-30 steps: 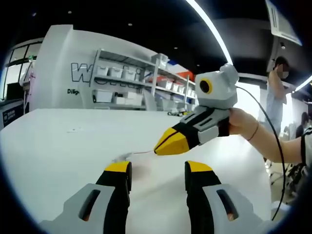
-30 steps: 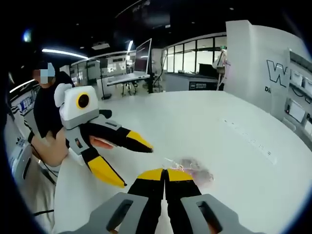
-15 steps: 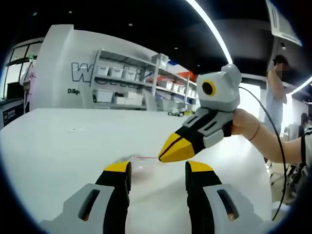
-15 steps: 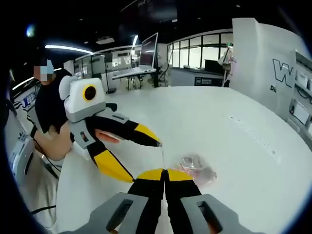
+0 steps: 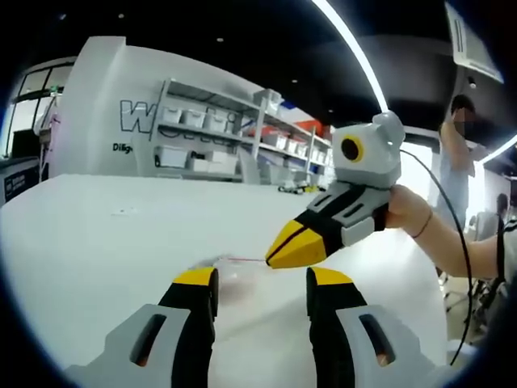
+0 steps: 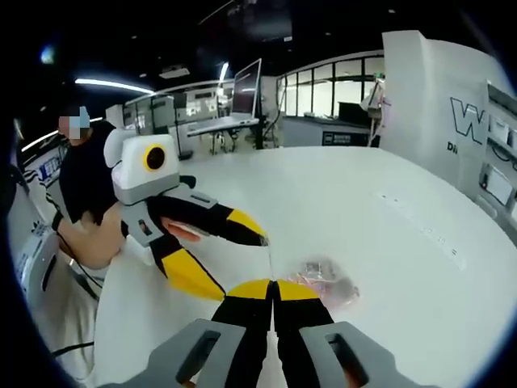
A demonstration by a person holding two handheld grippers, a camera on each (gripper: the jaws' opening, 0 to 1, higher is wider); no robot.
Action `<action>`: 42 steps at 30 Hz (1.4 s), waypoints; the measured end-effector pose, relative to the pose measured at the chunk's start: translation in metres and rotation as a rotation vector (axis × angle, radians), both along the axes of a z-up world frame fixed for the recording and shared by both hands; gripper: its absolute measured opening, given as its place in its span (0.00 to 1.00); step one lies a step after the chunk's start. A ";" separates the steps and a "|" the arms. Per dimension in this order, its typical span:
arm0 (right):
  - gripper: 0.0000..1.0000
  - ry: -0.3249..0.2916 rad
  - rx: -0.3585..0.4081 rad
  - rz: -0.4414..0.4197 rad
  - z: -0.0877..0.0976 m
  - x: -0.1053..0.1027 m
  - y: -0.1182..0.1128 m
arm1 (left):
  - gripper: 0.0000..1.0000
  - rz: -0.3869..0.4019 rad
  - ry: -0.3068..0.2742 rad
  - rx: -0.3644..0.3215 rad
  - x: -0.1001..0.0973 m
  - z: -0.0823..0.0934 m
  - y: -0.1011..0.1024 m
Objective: Open the resealable bag by pulling the two sides of the seal apart until the entire bag opening is separated and visibly accessible.
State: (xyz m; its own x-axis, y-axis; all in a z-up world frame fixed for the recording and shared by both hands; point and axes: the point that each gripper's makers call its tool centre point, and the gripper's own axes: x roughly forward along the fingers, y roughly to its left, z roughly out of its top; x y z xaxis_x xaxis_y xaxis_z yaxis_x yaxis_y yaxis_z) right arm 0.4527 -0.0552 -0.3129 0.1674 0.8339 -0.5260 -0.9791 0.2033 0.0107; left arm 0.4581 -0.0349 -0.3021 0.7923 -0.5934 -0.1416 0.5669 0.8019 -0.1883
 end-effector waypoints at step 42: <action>0.00 0.045 0.103 0.000 0.007 -0.006 -0.004 | 0.33 0.010 0.045 -0.080 -0.003 -0.004 -0.007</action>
